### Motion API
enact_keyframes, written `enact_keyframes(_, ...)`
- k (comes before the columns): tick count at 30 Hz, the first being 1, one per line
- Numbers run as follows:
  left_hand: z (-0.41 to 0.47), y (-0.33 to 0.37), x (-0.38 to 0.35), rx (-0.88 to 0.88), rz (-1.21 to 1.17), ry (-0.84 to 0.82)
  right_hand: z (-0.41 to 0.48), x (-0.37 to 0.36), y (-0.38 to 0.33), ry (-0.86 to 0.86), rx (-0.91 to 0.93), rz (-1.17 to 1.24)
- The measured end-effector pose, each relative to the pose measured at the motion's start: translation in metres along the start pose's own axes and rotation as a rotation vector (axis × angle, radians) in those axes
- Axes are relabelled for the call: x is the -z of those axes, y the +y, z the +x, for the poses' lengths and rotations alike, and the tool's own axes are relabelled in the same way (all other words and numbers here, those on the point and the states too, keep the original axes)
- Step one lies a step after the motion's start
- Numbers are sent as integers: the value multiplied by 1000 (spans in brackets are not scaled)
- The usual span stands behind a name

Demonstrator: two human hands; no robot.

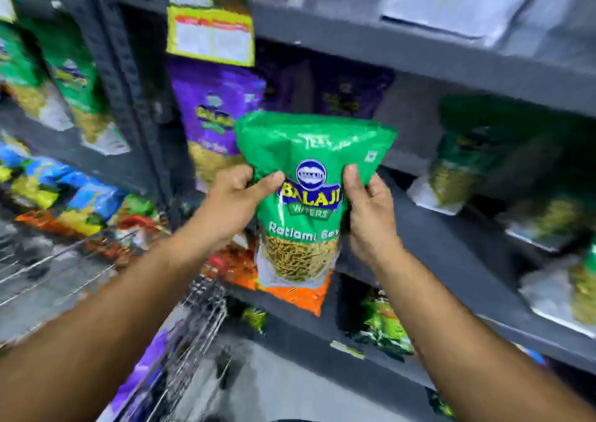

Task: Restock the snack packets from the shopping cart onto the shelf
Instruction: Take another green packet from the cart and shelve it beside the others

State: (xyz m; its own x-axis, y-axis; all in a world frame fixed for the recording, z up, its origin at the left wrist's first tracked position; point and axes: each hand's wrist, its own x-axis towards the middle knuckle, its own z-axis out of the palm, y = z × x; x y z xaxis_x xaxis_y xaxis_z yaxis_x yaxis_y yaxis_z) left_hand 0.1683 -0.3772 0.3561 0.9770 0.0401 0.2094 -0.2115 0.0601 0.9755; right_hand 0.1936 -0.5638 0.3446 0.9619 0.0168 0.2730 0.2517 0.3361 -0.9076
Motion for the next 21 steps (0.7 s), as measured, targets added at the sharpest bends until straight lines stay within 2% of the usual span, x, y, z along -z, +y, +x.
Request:
enact_keyframes(6,23,-31,-142,43,-82,-146,-24,123,-40,243,92,-45)
enact_keyframes(12,35,-46,-256,74,-123,-261,-25,219,-71,365,141,-45)
enact_keyframes(21,50,-56,-306,65,-126,-219,-11,269,-73,398,76,-48)
